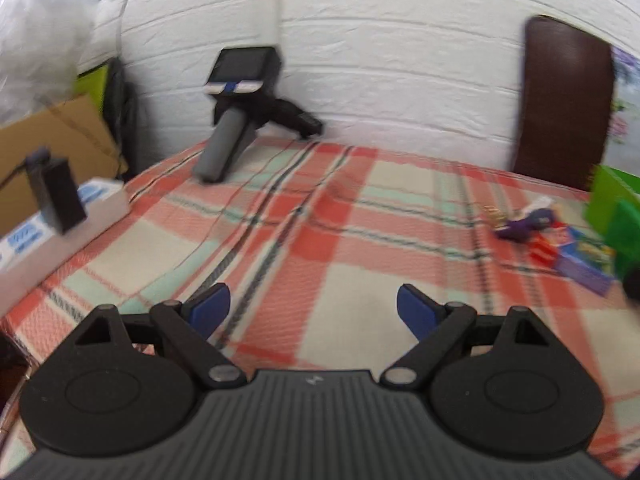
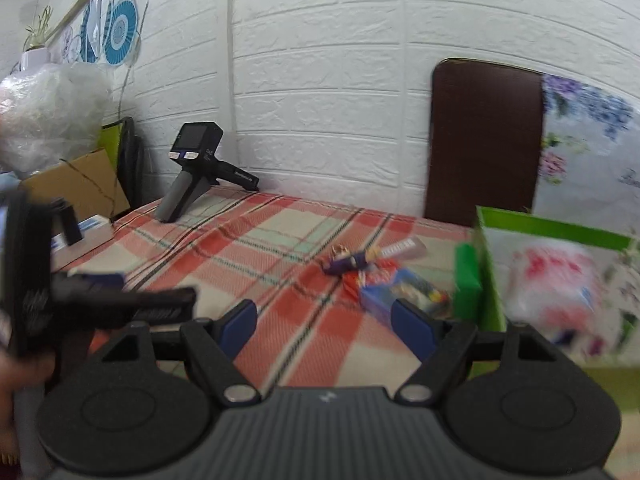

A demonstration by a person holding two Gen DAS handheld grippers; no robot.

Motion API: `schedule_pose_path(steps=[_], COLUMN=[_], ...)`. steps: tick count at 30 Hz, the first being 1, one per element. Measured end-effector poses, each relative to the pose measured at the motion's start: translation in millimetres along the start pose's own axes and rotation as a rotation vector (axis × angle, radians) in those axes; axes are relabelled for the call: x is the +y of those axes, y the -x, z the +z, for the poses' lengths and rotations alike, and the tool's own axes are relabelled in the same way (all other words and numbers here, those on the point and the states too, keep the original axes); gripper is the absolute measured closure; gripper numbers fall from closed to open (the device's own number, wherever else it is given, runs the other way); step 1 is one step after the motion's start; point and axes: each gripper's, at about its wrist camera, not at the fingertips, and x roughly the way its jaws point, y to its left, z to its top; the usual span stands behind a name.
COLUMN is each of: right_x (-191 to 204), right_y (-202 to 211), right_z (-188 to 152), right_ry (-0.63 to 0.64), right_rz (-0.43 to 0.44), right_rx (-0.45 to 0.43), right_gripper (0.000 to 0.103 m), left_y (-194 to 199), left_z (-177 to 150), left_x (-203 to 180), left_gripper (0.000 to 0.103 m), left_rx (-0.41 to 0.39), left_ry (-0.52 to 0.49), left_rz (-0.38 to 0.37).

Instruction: Organize objects

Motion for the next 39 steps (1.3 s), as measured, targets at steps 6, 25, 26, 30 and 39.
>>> schedule_pose_path(steps=[6, 25, 26, 30, 39], right_x=[-16.4, 21.3, 17.1, 2.9, -2.3], right_y=[-96.9, 7.8, 22.4, 71.5, 72.6], right_z=[37.4, -55.4, -63.2, -87.3, -90.9], right_ry=[0.106, 0.158, 0.136, 0.07, 0.08], right_rz=[-0.036, 0.163, 0.155, 0.133, 0.132], right_rx=[0.07, 0.207, 0.208, 0.179, 0.114], right_gripper=[0.025, 0.073, 0.073, 0.06, 0.038], left_y=[-1.0, -5.2, -0.4, 31.2, 53.2], left_z=[1.5, 0.9, 1.0, -3.8, -16.6], left_x=[13.7, 26.1, 22.5, 19.4, -33.9], left_gripper=[0.01, 0.01, 0.011, 0.011, 0.022], left_rx=[-0.023, -0.007, 0.001, 0.094, 0.421], left_ry=[0.113, 0.194, 0.164, 0.195, 0.204], left_rz=[-0.12, -0.274, -0.278, -0.415, -0.661])
